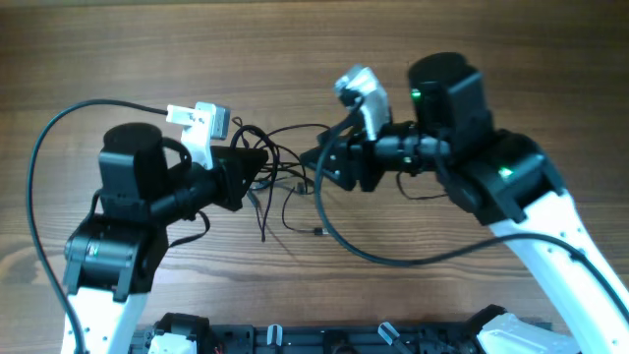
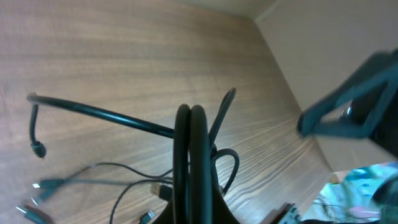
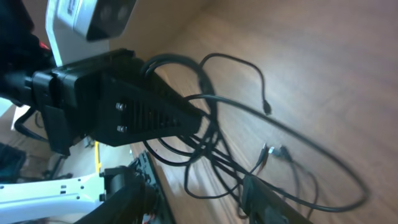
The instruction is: Untangle cables
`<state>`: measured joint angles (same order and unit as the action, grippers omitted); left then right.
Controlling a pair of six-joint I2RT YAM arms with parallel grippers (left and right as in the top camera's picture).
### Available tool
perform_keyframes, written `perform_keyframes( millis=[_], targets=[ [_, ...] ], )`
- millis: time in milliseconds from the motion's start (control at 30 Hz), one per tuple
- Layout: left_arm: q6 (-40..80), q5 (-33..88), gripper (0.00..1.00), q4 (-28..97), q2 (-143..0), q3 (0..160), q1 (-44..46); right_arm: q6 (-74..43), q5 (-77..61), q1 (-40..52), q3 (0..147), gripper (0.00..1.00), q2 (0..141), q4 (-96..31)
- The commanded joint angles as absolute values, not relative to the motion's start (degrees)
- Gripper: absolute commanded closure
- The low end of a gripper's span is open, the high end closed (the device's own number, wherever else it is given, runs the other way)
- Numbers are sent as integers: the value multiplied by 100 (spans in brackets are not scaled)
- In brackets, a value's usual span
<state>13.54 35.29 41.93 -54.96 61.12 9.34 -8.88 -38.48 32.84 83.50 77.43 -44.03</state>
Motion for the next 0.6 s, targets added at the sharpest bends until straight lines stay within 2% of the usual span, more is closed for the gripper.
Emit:
perform_keyframes(
  millis=[0, 367, 400, 433, 467, 567],
  targets=[
    [2025, 3682, 96, 4154, -5708, 6200, 915, -1258, -3642, 3509, 8412, 54, 8211, -4397],
    [2012, 3854, 96, 4198, -5778, 6200, 915, -1715, -3417, 3693, 8409, 68, 9384, -4066],
    [1992, 3852, 96, 4195, -5776, 6200, 915, -1855, -3240, 3717, 8409, 77, 9384, -4064],
    [1992, 3844, 94, 4191, -5776, 6200, 915, -2176, -2899, 3717, 8409, 82, 9384, -4136],
    [1977, 3806, 90, 4171, -5776, 6200, 915, -2655, -2224, 3717, 8409, 95, 9384, -4368],
    [1977, 3723, 80, 4132, -5776, 6200, 908, -3691, -351, 3708, 8409, 96, 9384, -5236]
  ],
)
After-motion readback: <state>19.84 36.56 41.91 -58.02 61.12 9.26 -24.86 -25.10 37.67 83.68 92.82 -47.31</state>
